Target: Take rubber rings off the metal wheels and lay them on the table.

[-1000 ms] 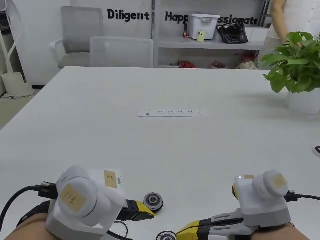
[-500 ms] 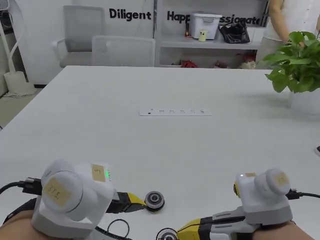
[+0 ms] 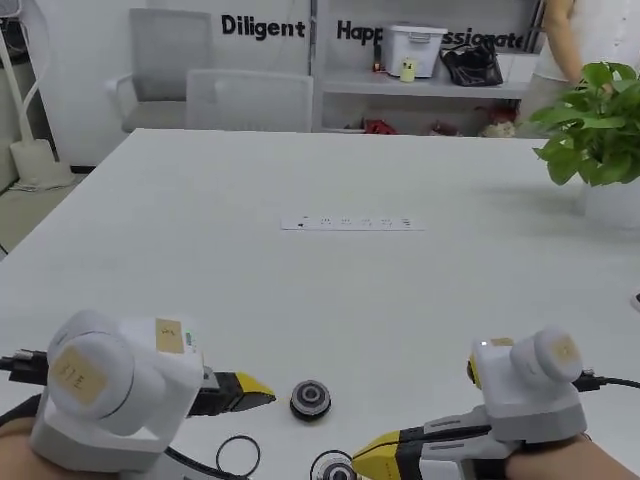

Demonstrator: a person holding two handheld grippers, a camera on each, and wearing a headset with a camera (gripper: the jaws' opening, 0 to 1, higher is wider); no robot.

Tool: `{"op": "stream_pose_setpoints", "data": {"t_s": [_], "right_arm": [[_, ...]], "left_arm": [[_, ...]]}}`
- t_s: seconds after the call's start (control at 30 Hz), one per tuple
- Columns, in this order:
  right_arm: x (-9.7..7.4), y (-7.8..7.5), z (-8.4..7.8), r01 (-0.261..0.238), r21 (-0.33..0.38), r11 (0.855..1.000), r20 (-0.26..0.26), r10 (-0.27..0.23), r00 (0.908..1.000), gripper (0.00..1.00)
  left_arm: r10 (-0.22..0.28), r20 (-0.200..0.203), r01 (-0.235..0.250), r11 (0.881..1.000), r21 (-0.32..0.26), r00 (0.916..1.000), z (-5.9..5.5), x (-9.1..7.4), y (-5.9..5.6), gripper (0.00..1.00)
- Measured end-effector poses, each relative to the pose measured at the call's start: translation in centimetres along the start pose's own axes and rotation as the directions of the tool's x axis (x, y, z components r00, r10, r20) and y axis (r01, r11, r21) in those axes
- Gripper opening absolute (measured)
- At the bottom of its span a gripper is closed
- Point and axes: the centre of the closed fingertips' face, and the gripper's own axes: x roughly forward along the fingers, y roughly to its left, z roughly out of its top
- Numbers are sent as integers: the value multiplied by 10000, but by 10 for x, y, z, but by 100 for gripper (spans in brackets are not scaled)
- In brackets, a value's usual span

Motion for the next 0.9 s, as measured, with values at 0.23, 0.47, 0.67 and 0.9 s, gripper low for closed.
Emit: {"op": "stream_pose_setpoints", "data": {"t_s": [0.23, 0.47, 0.67, 0.9], "right_arm": [[1, 5, 7, -109, -153, 9998, -2, 109, 9999, 0], [3, 9, 16, -204, -335, 9992, 12, 205, 9998, 0], [6, 12, 23, -288, -469, 9985, -8, 288, 9996, 0], [11, 14, 29, -379, -583, 9976, -48, 377, 9993, 0]], "left_arm": [[166, 33, -165, 9998, -103, 9999, -3, -9, 3, 66], [381, 84, -378, 9990, -235, 9992, -6, -16, 6, 67], [603, 97, -599, 9977, -324, 9981, -10, -23, 10, 70], [728, 49, -725, 9961, -499, 9973, -17, -30, 12, 71]]}}
